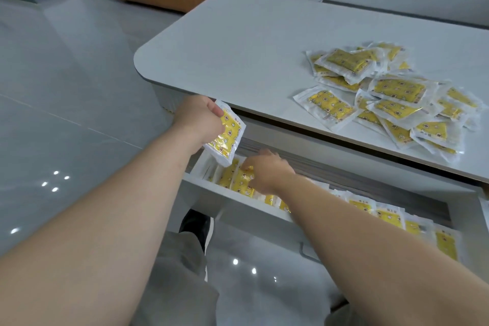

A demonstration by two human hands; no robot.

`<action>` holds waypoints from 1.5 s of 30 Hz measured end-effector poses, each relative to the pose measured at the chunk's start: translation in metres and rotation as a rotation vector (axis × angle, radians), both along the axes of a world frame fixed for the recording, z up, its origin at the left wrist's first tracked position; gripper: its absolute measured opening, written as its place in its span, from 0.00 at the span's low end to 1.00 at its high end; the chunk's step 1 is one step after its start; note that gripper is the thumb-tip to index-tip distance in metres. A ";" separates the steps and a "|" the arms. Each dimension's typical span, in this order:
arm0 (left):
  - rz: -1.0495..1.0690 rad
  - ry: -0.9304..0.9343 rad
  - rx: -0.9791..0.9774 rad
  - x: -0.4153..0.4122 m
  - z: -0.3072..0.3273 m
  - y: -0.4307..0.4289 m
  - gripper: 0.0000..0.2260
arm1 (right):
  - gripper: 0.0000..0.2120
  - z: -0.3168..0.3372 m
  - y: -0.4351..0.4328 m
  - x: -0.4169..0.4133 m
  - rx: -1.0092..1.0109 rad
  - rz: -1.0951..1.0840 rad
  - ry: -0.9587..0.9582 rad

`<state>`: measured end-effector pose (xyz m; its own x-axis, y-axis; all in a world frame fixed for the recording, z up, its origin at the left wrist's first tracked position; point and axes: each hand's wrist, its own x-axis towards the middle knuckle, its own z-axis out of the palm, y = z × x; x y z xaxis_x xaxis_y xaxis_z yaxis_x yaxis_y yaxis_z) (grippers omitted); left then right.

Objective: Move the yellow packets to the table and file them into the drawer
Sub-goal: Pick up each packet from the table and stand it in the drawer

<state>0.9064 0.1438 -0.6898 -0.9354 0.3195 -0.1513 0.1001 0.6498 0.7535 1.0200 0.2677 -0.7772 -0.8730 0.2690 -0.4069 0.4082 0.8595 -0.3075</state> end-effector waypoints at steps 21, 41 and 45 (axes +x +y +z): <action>-0.576 0.235 -0.830 0.027 -0.055 0.007 0.12 | 0.17 0.042 0.018 0.046 0.143 0.068 0.094; -0.627 0.411 -0.593 0.075 0.007 0.087 0.12 | 0.12 0.096 0.094 0.107 0.163 -0.248 0.346; -0.651 0.443 -0.306 0.104 0.027 0.117 0.16 | 0.12 0.105 0.118 0.128 0.186 -0.433 0.451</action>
